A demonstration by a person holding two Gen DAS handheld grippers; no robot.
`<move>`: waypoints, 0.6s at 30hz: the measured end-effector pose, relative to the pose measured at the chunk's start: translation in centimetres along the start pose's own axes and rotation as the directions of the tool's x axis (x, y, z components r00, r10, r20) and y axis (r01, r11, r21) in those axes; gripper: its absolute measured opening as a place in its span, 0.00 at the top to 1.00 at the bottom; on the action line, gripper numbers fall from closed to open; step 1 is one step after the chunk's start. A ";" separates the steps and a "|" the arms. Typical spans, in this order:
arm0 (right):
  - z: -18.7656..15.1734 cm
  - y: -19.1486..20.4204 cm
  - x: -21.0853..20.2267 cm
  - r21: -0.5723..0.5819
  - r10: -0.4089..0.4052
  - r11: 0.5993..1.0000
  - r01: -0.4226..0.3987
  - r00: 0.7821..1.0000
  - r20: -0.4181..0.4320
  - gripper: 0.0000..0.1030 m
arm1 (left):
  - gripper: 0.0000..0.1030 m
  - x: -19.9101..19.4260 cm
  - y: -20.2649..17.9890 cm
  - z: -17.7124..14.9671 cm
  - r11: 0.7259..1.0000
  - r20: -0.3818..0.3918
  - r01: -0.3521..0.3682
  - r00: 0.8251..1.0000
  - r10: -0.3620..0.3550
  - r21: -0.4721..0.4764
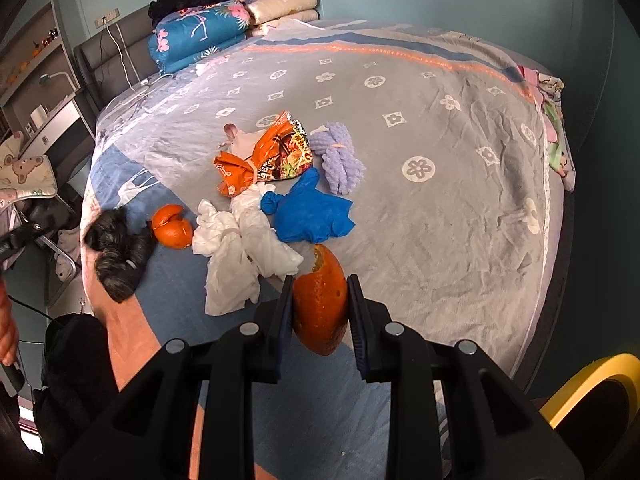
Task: Collect trash
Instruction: 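Lift the black bag with the left tool while the right tool holds the orange peel, then carry the black bag and orange peel with both tools over the yellow bin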
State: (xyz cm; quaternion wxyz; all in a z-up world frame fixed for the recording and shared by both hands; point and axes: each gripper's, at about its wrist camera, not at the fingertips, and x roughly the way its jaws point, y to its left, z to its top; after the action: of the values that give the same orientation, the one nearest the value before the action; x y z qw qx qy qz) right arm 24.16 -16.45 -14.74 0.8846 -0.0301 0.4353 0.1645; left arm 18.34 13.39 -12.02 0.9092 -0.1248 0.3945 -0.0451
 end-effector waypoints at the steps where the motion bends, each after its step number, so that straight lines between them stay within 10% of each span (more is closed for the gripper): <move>1: -0.1 0.0 -0.1 0.000 0.002 1.000 -0.002 1.000 0.003 0.76 | 0.94 0.4 0.3 -0.1 1.000 -0.004 -0.019 1.000 0.019 -0.004; 7: -0.4 -0.1 -1.2 0.000 0.021 1.000 -0.021 1.000 0.013 0.76 | 0.50 1.9 4.7 0.2 0.990 -0.025 -0.104 0.995 0.102 -0.094; 18: -0.6 0.3 -1.4 -0.003 0.032 0.999 -0.032 0.999 0.000 0.76 | 0.43 7.7 8.7 0.1 0.965 -0.150 -0.250 0.960 0.235 -0.085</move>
State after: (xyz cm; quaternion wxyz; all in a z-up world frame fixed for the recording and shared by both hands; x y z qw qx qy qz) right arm 22.78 -16.65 -14.03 0.8817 -0.0244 0.4357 0.1794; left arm 23.51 20.39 -19.70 0.8705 -0.1188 0.4711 0.0787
